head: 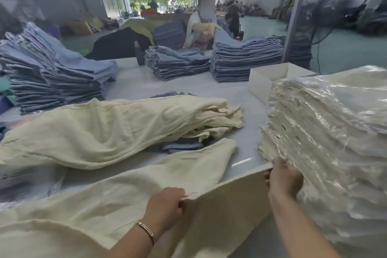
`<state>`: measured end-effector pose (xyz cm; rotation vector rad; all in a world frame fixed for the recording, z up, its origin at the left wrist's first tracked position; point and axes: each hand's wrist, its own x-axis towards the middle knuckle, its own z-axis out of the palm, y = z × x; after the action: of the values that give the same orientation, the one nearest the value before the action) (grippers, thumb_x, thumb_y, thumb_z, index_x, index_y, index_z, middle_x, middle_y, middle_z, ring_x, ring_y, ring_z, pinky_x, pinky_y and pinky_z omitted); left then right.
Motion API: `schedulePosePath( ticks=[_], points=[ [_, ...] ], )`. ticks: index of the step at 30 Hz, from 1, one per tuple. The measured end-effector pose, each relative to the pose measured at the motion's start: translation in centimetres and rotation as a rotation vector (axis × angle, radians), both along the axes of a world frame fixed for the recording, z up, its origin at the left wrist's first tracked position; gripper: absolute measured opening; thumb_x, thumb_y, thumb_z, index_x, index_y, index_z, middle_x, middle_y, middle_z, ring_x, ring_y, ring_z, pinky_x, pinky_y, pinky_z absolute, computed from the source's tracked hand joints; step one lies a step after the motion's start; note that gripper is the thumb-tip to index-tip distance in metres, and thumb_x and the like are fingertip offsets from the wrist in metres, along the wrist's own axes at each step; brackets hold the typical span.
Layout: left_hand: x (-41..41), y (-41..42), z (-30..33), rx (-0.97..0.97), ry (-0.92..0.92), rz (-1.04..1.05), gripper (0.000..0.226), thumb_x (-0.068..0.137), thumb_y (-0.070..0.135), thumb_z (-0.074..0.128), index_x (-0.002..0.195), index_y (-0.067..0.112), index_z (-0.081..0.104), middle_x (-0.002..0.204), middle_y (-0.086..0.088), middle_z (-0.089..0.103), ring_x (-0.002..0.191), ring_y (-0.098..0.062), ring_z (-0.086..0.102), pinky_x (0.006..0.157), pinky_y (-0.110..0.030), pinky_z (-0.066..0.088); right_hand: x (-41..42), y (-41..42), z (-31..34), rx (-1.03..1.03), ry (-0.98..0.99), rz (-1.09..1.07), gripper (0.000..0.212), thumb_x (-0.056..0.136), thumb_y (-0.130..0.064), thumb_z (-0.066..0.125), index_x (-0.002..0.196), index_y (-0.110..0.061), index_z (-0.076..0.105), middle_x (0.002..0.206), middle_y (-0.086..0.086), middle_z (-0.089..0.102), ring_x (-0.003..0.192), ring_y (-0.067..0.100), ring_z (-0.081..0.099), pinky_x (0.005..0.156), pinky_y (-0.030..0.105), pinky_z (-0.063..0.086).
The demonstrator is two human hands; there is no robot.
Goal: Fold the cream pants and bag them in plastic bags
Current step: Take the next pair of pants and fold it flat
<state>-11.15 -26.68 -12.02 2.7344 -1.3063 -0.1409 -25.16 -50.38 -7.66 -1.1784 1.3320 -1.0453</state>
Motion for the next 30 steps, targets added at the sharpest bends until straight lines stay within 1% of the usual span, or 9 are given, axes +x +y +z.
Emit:
schedulePosePath(
  ticks=[3, 5, 8, 10, 15, 20, 25, 28, 30],
  points=[
    [0.8, 0.1, 1.2, -0.257, 0.101, 0.122, 0.009, 0.085, 0.036, 0.050, 0.081, 0.029, 0.053, 0.092, 0.011, 0.062, 0.092, -0.013, 0.057, 0.069, -0.031, 0.043, -0.1, 0.6, 5.0, -0.370, -0.127, -0.038, 0.040, 0.083, -0.029, 0.052, 0.045, -0.014, 0.053, 0.038, -0.007, 0.056, 0.032, 0.015, 0.046, 0.046, 0.031, 0.043],
    [0.8, 0.2, 2.0, -0.325, 0.091, 0.156, 0.017, 0.086, 0.049, 0.054, 0.081, 0.033, 0.052, 0.086, 0.013, 0.057, 0.086, -0.011, 0.055, 0.065, -0.030, 0.040, 0.5, 0.8, 6.7, -0.456, -0.179, 0.096, 0.034, 0.089, -0.042, 0.052, 0.078, -0.012, 0.064, 0.065, -0.006, 0.071, 0.051, 0.015, 0.063, 0.060, 0.028, 0.048],
    [1.1, 1.1, 2.1, -0.307, -0.012, 0.298, 0.030, 0.087, 0.059, 0.053, 0.103, 0.034, 0.057, 0.095, 0.014, 0.057, 0.097, -0.009, 0.056, 0.077, -0.028, 0.041, 2.0, -0.6, 5.6, -0.440, 0.334, 0.382, 0.066, 0.090, -0.062, 0.044, 0.138, -0.016, 0.039, 0.140, 0.005, 0.050, 0.124, 0.025, 0.050, 0.097, 0.039, 0.037],
    [1.3, 2.3, 1.6, -0.179, -0.070, 0.384, 0.038, 0.089, 0.057, 0.052, 0.117, 0.032, 0.056, 0.112, 0.011, 0.057, 0.112, -0.012, 0.051, 0.088, -0.030, 0.041, 2.0, -1.0, 3.4, -0.469, 0.700, 0.544, 0.071, 0.091, -0.058, 0.045, 0.147, -0.017, 0.031, 0.155, 0.006, 0.027, 0.139, 0.028, 0.028, 0.107, 0.045, 0.030],
    [-1.0, 6.7, -1.6, -0.377, -0.290, 0.352, 0.049, 0.090, 0.049, 0.041, 0.112, 0.013, 0.066, 0.109, -0.006, 0.065, 0.103, -0.030, 0.057, 0.087, -0.042, 0.047, 0.0, 0.8, -5.2, -0.583, 1.197, 0.698, 0.065, 0.093, -0.054, 0.041, 0.149, -0.027, 0.024, 0.160, 0.003, 0.011, 0.147, 0.022, 0.009, 0.116, 0.042, 0.010],
    [-3.8, 9.8, -4.4, -0.353, -0.376, 0.301, 0.070, 0.100, 0.047, 0.015, 0.097, 0.016, 0.077, 0.099, -0.002, 0.074, 0.095, -0.018, 0.069, 0.105, -0.032, 0.021, -0.5, 2.5, -8.7, -0.490, 1.354, 0.840, 0.063, 0.098, -0.047, 0.029, 0.152, -0.029, 0.002, 0.158, 0.012, 0.002, 0.146, 0.029, 0.007, 0.116, 0.037, 0.015],
    [-3.9, 11.1, -4.4, -0.278, -0.307, 0.329, 0.041, 0.078, 0.043, 0.042, 0.086, 0.021, 0.075, 0.082, 0.001, 0.072, 0.069, -0.016, 0.071, 0.068, -0.027, 0.038, 2.0, 1.5, -4.8, -0.414, 1.509, 0.893, 0.046, 0.091, -0.023, 0.032, 0.135, -0.031, 0.043, 0.141, -0.001, 0.043, 0.129, 0.022, 0.038, 0.101, 0.036, 0.035],
    [-3.7, 12.1, -3.8, -0.312, -0.244, 0.307, 0.019, 0.072, 0.036, 0.046, 0.087, 0.029, 0.053, 0.066, 0.007, 0.065, 0.061, -0.013, 0.064, 0.057, -0.025, 0.037, 4.7, 1.2, -2.8, -0.432, 1.398, 0.878, 0.031, 0.086, -0.022, 0.042, 0.111, -0.029, 0.060, 0.126, 0.000, 0.056, 0.118, 0.022, 0.048, 0.093, 0.032, 0.039],
    [-3.6, 12.6, -3.1, -0.192, -0.071, 0.363, 0.021, 0.085, 0.040, 0.045, 0.082, 0.021, 0.055, 0.068, 0.002, 0.066, 0.068, -0.017, 0.065, 0.058, -0.027, 0.043, 6.5, 1.5, -3.2, -0.450, 1.019, 0.803, 0.018, 0.084, -0.019, 0.050, 0.098, -0.016, 0.061, 0.108, 0.009, 0.061, 0.102, 0.029, 0.055, 0.084, 0.033, 0.045]
  ],
)
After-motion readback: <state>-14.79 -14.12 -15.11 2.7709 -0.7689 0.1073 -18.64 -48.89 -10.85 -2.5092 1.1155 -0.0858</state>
